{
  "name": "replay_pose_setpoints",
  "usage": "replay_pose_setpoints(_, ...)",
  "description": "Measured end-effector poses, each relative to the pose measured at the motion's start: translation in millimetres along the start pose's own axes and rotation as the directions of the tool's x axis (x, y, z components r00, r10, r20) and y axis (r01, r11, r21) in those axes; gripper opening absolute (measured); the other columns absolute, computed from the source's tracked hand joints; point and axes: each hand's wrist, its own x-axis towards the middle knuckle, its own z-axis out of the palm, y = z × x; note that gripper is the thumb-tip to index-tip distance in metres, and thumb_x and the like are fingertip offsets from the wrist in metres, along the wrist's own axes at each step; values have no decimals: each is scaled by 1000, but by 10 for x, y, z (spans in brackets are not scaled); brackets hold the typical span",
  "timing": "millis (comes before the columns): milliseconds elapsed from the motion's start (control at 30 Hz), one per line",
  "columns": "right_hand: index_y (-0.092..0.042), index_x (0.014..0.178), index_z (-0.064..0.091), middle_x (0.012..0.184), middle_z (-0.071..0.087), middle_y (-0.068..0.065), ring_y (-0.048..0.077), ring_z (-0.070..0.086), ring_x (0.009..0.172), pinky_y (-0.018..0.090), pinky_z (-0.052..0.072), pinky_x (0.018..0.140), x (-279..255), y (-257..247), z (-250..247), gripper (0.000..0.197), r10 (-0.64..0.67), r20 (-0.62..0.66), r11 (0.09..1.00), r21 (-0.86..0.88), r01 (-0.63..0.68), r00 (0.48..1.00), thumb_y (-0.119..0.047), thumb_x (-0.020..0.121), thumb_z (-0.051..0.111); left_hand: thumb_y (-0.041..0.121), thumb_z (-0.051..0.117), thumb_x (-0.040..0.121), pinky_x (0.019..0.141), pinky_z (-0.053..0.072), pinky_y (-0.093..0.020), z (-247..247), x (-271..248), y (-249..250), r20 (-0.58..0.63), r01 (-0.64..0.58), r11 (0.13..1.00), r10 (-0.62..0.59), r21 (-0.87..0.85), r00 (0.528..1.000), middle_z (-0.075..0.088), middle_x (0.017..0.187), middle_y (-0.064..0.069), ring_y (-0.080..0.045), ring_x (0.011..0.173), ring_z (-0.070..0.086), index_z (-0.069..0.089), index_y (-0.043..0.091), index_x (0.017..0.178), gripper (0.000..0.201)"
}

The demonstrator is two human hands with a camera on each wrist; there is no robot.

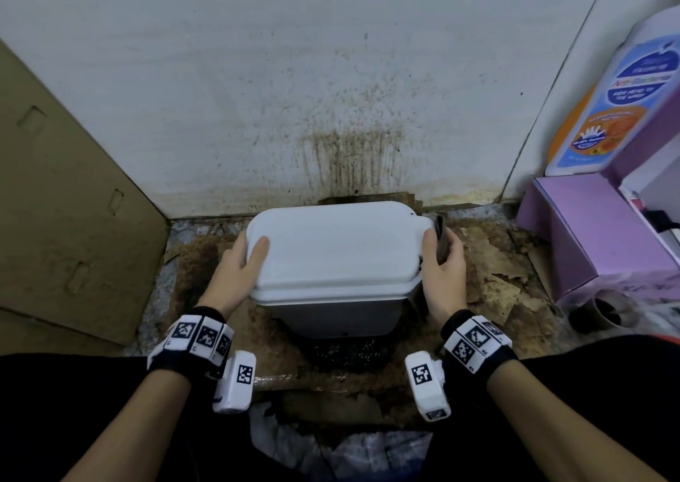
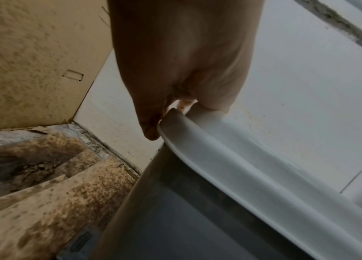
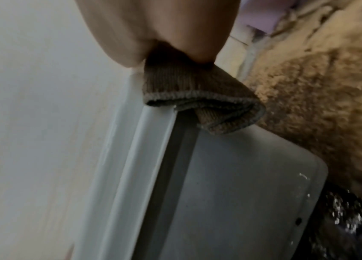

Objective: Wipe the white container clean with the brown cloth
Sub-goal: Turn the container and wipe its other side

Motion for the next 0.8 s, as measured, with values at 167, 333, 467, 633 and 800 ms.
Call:
replay_pose_setpoints(167, -19, 143, 49, 134, 60, -4, 9, 59, 117, 20, 48, 89, 62, 15, -26, 46, 75, -23, 985, 160, -70, 997, -39, 103, 54, 97, 35, 77, 119, 31, -58, 19, 143, -199, -25, 124, 990, -122, 62, 992, 32, 165, 0, -25, 151, 31, 22, 46, 157, 96)
replay_pose_setpoints(333, -12, 143, 52, 136, 63, -1, 15, 59, 124, 36, 49, 106, 77, 70, -61, 45, 61, -72, 995, 88, -55, 996, -37, 107, 43, 69, 26, 101, 120, 19, -55, 102, -44, 56, -172, 116, 920, -54, 375, 984, 25, 162, -20, -38, 150, 21, 13, 21, 164, 80)
replay_pose_setpoints(467, -7, 130, 58, 137, 62, 14, 26, 57, 127, 52, 46, 110, 33, 58, -23, 47, 0, -75, 1000, 9, 1, 997, -43, 105, 41, 48, 34, 107, 110, 26, -53, 177, -142, 164, -344, 0, 818, 241, 575, 908, 40, 144, -20, -40, 134, 34, 33, 11, 156, 61)
replay_pose_setpoints(633, -12, 130, 61, 123, 69, 5, 20, 64, 116, 45, 51, 103, -106, -120, 124, 39, -97, -4, 995, 0, 97, 995, -36, 108, 39, 36, 45, 107, 115, 24, -45, 378, -223, 453, -271, -228, 831, 405, 507, 873, 43, 144, -11, -30, 138, 33, 49, 14, 145, 44)
replay_pose_setpoints(800, -18, 130, 63, 115, 69, -13, 1, 63, 109, 35, 51, 102, -272, -304, 396, 34, -156, 112, 987, 54, 150, 981, -32, 109, 41, 44, 48, 104, 117, 24, -38, 620, -321, 889, -185, -324, 848, 429, 419, 884, 42, 148, -3, -22, 140, 34, 47, 18, 145, 48)
